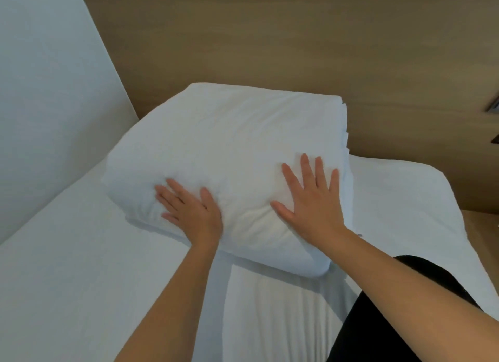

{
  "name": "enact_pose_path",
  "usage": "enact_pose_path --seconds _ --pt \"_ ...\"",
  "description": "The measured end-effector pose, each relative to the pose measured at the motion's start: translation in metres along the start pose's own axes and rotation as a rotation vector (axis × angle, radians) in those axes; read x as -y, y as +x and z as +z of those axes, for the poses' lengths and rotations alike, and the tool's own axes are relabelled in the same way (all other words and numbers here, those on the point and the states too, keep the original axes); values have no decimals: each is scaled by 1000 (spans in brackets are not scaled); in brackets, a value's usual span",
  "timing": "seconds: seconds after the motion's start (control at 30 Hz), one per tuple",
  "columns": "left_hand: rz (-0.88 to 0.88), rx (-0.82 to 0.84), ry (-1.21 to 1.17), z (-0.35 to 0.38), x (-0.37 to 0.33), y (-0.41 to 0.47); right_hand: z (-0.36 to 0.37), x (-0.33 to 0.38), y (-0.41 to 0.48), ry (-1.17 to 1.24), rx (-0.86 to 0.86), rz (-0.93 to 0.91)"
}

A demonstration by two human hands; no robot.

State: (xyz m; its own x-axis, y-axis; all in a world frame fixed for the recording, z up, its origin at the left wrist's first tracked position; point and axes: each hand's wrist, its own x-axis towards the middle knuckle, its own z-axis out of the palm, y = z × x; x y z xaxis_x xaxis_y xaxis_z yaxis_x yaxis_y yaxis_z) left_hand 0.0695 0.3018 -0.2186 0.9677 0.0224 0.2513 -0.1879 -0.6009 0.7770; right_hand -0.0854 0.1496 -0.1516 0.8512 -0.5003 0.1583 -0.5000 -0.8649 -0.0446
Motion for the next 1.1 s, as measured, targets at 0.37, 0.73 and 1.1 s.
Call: enact_pose_path --seconds 0.37,0.73,1.1 --pt "948 343 389 14 -72 -35 -32 -42 -40 994 -93 553" --pt "900 444 459 23 -113 -17 -39 -70 -41 898 105 313" --pt "755 643 576 47 -157 41 -49 -78 24 393 81 -33"
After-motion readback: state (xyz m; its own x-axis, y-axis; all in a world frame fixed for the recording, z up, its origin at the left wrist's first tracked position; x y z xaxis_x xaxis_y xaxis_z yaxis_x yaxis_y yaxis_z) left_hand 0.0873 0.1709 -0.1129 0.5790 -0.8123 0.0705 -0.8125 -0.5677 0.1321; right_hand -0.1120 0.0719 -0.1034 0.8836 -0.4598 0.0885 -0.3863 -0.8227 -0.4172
